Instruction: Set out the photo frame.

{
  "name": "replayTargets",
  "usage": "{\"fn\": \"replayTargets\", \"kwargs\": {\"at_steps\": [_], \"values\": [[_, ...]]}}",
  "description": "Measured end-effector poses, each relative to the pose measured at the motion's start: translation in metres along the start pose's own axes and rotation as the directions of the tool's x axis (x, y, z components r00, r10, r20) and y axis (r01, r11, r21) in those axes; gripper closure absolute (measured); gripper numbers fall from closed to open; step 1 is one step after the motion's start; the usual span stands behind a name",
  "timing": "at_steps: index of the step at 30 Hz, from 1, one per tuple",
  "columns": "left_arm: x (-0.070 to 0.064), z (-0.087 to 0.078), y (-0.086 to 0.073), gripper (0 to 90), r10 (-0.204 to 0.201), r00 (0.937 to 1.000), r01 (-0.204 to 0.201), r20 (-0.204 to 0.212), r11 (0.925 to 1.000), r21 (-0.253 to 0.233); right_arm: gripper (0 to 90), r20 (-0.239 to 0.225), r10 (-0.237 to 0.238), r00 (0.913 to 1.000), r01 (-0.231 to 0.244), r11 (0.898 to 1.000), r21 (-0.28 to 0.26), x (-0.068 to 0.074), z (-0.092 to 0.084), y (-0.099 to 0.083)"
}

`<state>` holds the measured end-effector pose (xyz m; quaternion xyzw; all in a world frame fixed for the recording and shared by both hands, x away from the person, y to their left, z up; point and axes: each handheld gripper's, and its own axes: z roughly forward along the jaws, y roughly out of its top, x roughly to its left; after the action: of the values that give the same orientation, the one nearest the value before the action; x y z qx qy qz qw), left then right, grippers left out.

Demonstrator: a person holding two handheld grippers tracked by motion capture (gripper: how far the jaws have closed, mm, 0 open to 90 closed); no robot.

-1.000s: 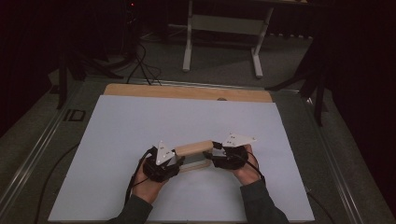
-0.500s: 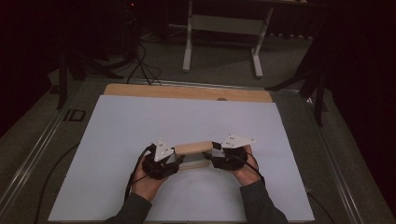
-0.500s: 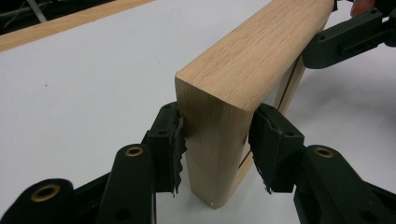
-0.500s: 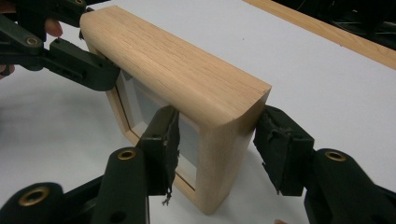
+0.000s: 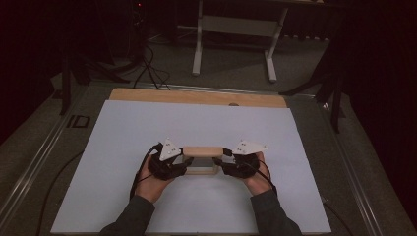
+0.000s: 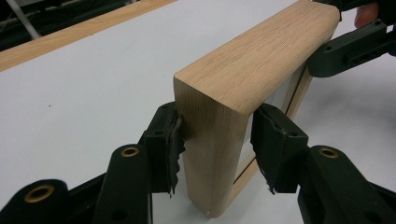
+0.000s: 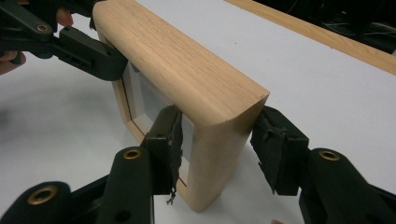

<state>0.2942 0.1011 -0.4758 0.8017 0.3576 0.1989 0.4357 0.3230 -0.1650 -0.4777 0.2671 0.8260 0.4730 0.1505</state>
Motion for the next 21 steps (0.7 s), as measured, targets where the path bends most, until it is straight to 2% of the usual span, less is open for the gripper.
{"fn": "replayTargets", "kwargs": {"at_steps": [7,18,21], "values": [[0.011,0.006,-0.002,52.2,-0.032,0.9993,0.032,0.018,0.9995,-0.001,52.9,0.021,-0.015,0.9997,0.014,1.000,0.012,0.000,0.007,0.006],[0.022,0.014,-0.001,51.3,-0.037,0.9993,0.037,0.010,0.9991,-0.022,52.7,0.057,-0.034,0.9978,0.032,0.999,0.022,-0.005,0.018,0.013],[0.027,0.017,0.000,50.8,-0.056,0.9984,0.057,0.010,0.9978,-0.035,52.5,0.066,-0.031,0.9973,0.030,0.999,0.022,-0.006,0.021,0.017]]}}
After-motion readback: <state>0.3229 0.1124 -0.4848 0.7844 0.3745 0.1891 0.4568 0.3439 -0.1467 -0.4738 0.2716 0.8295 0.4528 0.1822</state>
